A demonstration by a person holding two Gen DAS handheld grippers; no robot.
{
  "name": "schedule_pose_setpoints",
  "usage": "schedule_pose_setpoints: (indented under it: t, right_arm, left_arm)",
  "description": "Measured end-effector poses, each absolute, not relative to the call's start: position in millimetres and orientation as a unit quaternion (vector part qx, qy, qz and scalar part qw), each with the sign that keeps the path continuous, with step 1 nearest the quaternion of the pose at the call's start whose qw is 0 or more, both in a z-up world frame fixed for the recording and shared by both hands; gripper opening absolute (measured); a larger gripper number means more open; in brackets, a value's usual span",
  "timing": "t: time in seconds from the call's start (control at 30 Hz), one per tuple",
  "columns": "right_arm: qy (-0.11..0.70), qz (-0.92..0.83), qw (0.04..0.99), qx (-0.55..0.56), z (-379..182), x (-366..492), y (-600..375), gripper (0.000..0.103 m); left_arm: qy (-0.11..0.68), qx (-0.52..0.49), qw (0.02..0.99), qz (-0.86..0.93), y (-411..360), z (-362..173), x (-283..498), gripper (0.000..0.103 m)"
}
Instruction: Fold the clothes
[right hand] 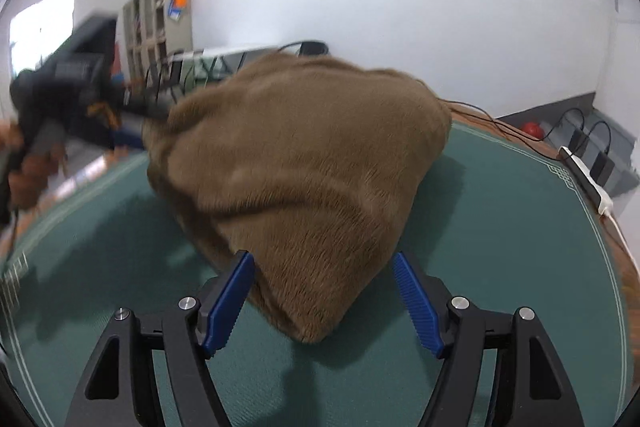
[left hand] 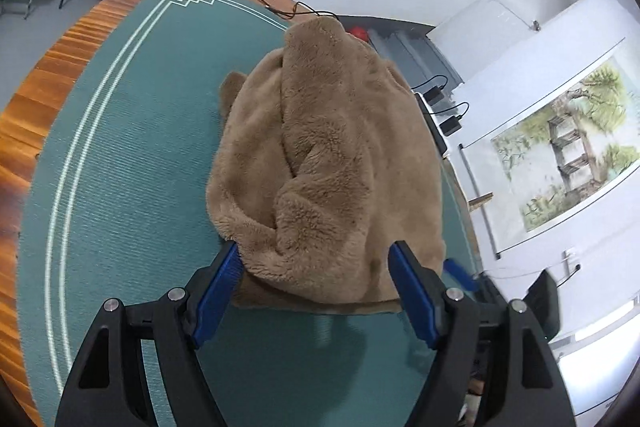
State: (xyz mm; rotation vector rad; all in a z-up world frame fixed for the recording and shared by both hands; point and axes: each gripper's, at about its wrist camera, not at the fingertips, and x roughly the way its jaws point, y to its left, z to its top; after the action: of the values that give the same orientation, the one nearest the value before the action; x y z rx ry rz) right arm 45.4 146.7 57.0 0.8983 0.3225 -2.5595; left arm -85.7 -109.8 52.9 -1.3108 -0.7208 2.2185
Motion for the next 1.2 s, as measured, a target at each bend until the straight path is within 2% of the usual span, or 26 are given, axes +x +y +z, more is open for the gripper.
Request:
schedule_pose_setpoints:
  t: [0.1, 0.3, 0.5, 0.57, 0.77, 0.97, 1.1, 1.2]
  right_arm:
    - [0.124, -0.914, 0.204, 0.328, 50, 43, 140, 0.074]
    - [0.124, -0.933, 0.119, 0.315, 51, 35, 150, 0.074]
    - [0.041, -0.928, 0.078, 0.363, 41, 33, 195, 0.076]
    - [0.015, -0.925, 0.078, 0.371, 41, 33, 206, 0.076]
    - [0.009, -0.91, 0.101, 0.402, 44, 34, 207, 0.076]
    - [-0.044, -0.934, 0.151, 0.32, 93, 50, 215, 0.076]
    - [-0.013, -0.946, 0.15, 0.286, 113, 33, 189, 0.078]
    - [0.014, -0.936, 0.152, 0.316, 95, 8, 165, 0.078]
  left_arm:
    - [-0.27, -0.49, 0.215, 0.801, -104, 45, -93, 0.079]
    - [-0.285, -0.499, 0.186, 0.797, -105, 40, -96, 0.079]
    - [-0.23, -0.521, 0.182, 0.802, -86, 26, -90, 0.078]
    - [-0.226, -0.521, 0.181, 0.803, -84, 23, -89, 0.079]
    - [-0.227, -0.524, 0.172, 0.803, -100, 26, -85, 0.079]
    - [-0.202, -0.496, 0.159, 0.829, -107, 57, -75, 0.079]
    - [-0.192, -0.486, 0.156, 0.838, -98, 62, -74, 0.079]
    - [-0.2, -0.496, 0.158, 0.83, -97, 49, -77, 0.079]
